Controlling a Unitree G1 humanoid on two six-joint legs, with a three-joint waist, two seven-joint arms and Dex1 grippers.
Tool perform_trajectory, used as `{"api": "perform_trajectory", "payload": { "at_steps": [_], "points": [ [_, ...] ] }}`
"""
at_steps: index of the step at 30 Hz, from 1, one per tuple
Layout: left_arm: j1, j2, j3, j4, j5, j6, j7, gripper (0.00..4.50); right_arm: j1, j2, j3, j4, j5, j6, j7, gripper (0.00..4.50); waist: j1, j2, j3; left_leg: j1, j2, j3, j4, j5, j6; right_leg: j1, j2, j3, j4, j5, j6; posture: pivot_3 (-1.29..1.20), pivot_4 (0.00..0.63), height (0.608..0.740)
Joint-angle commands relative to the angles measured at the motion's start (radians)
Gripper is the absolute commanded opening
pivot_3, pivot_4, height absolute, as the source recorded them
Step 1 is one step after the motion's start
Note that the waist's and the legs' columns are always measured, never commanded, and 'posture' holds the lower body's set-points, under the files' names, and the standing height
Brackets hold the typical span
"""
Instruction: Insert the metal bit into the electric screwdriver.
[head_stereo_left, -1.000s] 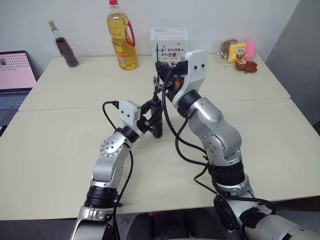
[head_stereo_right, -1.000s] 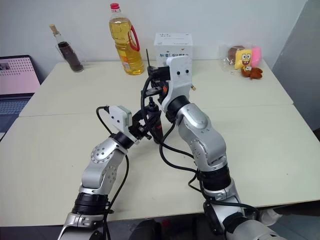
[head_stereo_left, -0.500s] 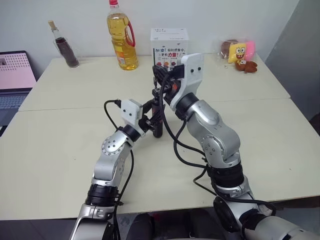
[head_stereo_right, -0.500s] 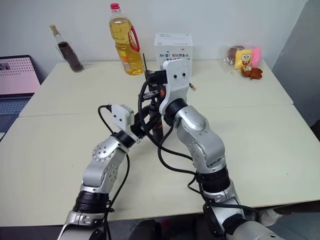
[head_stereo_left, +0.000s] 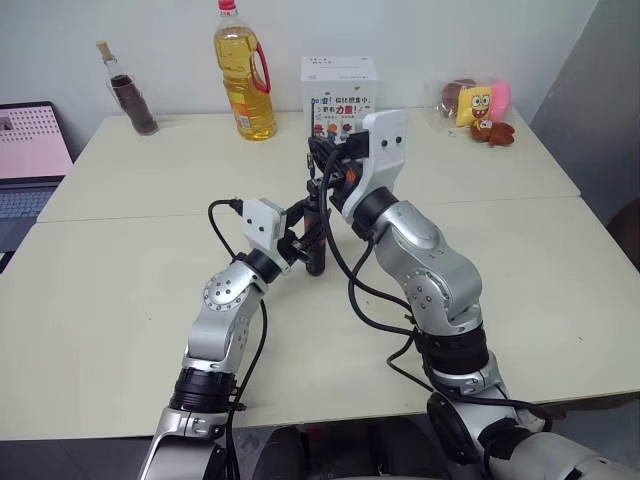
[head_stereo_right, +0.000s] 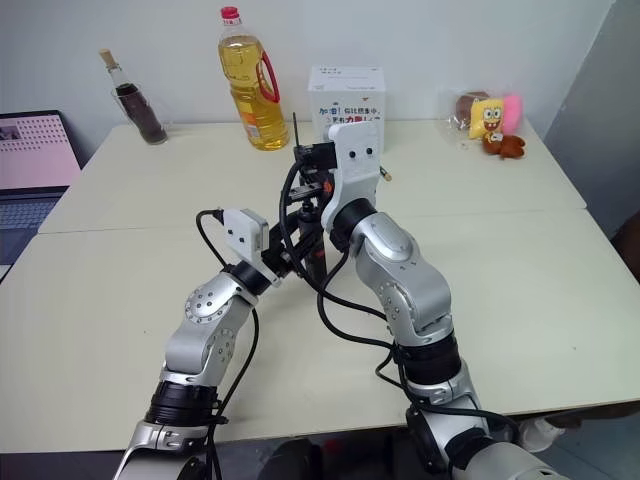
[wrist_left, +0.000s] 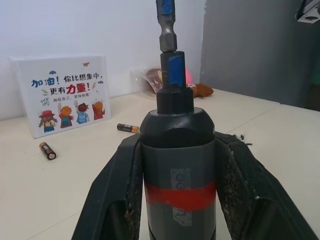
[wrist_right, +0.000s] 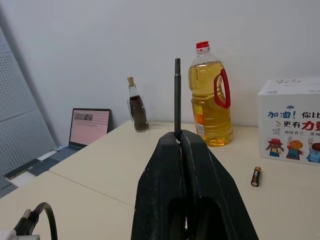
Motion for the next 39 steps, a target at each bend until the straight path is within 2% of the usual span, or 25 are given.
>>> {"api": "perform_trajectory", "payload": {
  "at_steps": [1,39],
  "points": [
    [0.026,0.027,0.019,0.035,0.04,0.023,0.019,1.66,-0.005,0.015,-0.011,-0.026,0.001,-0.012,-0.006,0.02,0.0,0.0,0.0,0.0,0.0,0.0,0.0,0.0,0.0,0.0,0.0,0.0,0.0,0.0,0.0,0.0,0.15,0.74],
    [0.028,0.028,0.004,0.042,0.051,0.037,0.019,1.66,0.002,0.01,-0.005,-0.043,0.006,-0.004,-0.005,0.02,0.0,0.0,0.0,0.0,0.0,0.0,0.0,0.0,0.0,0.0,0.0,0.0,0.0,0.0,0.0,0.0,0.15,0.74]
  ]
}}
